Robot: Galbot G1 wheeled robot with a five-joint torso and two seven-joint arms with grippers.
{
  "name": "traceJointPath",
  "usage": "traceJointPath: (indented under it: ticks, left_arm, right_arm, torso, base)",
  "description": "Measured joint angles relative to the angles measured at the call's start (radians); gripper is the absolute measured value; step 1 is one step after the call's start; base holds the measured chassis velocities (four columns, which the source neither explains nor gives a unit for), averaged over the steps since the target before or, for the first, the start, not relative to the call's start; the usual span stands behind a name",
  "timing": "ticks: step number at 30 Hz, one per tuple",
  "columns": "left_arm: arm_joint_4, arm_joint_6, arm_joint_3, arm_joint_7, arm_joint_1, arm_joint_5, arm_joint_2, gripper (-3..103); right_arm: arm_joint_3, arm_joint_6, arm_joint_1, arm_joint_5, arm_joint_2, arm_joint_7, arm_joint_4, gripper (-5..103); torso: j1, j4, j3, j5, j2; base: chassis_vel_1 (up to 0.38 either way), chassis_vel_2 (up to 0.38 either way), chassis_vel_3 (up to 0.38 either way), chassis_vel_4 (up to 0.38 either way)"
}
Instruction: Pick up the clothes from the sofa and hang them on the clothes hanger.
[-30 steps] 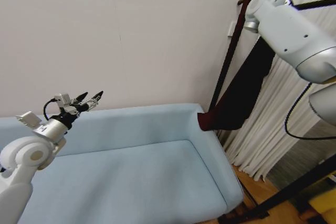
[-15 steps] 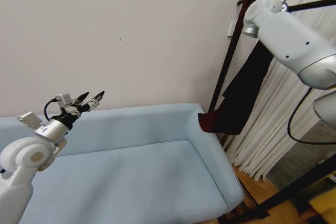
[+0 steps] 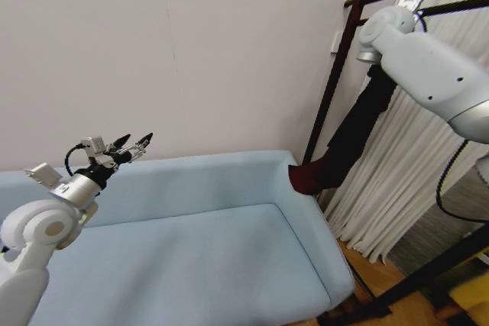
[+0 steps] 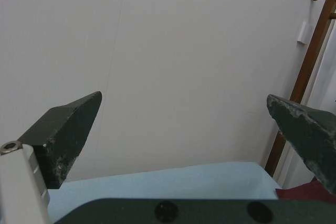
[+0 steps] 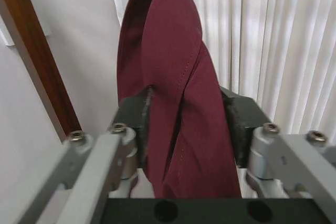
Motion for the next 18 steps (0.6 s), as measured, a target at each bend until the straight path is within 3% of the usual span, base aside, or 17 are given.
traceJointPath:
  ticks: [1, 2, 3, 4, 6, 7, 9, 10, 12, 13, 16, 17, 18]
  left_arm:
    - [-0.001, 0.002, 0.001, 0.000, -0.001, 0.000, 0.000, 100]
    - [-0.004, 0.006, 0.001, 0.000, -0.001, 0.000, 0.001, 100]
    - [-0.008, 0.008, 0.002, 0.000, -0.001, 0.000, 0.001, 100]
    - [-0.013, 0.010, 0.002, -0.001, 0.000, 0.000, 0.002, 100]
    - [-0.016, 0.010, 0.002, -0.001, 0.001, 0.000, 0.003, 100]
    - [-0.019, 0.010, 0.002, -0.002, 0.003, 0.000, 0.003, 100]
    - [-0.024, 0.011, -0.001, -0.005, 0.010, 0.000, 0.002, 100]
    - [-0.027, 0.010, -0.003, -0.007, 0.015, 0.000, 0.001, 100]
    - [-0.030, 0.007, -0.006, -0.007, 0.023, 0.000, -0.001, 100]
    - [-0.031, 0.001, -0.010, -0.008, 0.033, 0.001, -0.004, 100]
    - [-0.032, -0.019, -0.014, -0.009, 0.058, 0.024, -0.015, 100]
    - [-0.035, -0.029, -0.017, -0.011, 0.080, 0.043, -0.023, 100]
    - [-0.040, -0.037, -0.020, -0.012, 0.101, 0.055, -0.028, 100]
  right_arm:
    - [0.000, 0.000, -0.001, 0.000, -0.008, 0.009, 0.029, 36]
    - [0.000, 0.000, -0.003, 0.000, -0.016, 0.015, 0.058, 47]
    - [0.000, 0.000, -0.005, -0.001, -0.024, 0.020, 0.085, 47]
    - [0.000, 0.001, -0.009, -0.006, -0.033, 0.025, 0.119, 58]
    - [0.000, 0.001, -0.012, -0.008, -0.039, 0.029, 0.142, 58]
    - [0.000, 0.002, -0.015, -0.008, -0.046, 0.037, 0.174, 69]
    - [0.002, 0.004, -0.024, -0.013, -0.067, 0.050, 0.240, 69]
    - [0.002, 0.004, -0.029, -0.017, -0.081, 0.055, 0.282, 80]
    - [0.002, 0.005, -0.037, -0.023, -0.099, 0.057, 0.332, 80]
    - [0.002, 0.007, -0.048, -0.028, -0.120, 0.056, 0.387, 90]
    - [0.013, 0.024, -0.088, -0.043, -0.166, 0.012, 0.512, 90]
    - [0.022, 0.042, -0.118, -0.062, -0.190, -0.033, 0.569, 99]
    - [0.031, 0.061, -0.146, -0.084, -0.213, -0.087, 0.607, 99]
  torso:
    - [0.000, 0.0000, 0.000, 0.0000, 0.000]
    - [0.000, 0.0000, 0.000, 0.0000, 0.000]
    - [0.000, 0.0002, 0.000, -0.0002, 0.000]
    - [0.000, 0.0002, 0.000, -0.0001, 0.000]
    - [0.000, 0.0002, 0.000, -0.0001, 0.000]
    - [0.000, 0.0001, 0.000, 0.0000, 0.000]
    - [0.000, 0.0002, 0.000, -0.0002, 0.000]
    - [0.000, 0.0001, 0.000, -0.0001, 0.000]
    - [0.000, 0.0002, 0.000, -0.0001, 0.000]
    - [0.000, 0.0000, 0.000, -0.0002, 0.000]
    - [0.000, -0.0001, 0.000, 0.0000, 0.000]
    - [0.000, 0.0001, 0.000, 0.0000, 0.000]
    - [0.000, 0.0002, 0.000, -0.0003, 0.000]
  base:
    - [0.000, 0.000, 0.000, 0.000]
    - [0.000, 0.000, 0.000, 0.000]
    - [0.000, 0.000, 0.000, 0.000]
    - [0.000, 0.000, 0.000, 0.000]
    - [0.000, 0.000, 0.000, 0.000]
    - [0.000, 0.000, 0.000, 0.000]
    - [0.000, 0.000, 0.000, 0.000]
    - [0.000, 0.000, 0.000, 0.000]
    - [0.000, 0.000, 0.000, 0.000]
    - [0.000, 0.000, 0.000, 0.000]
    - [0.000, 0.000, 0.000, 0.000]
    - [0.000, 0.000, 0.000, 0.000]
    - [0.000, 0.000, 0.000, 0.000]
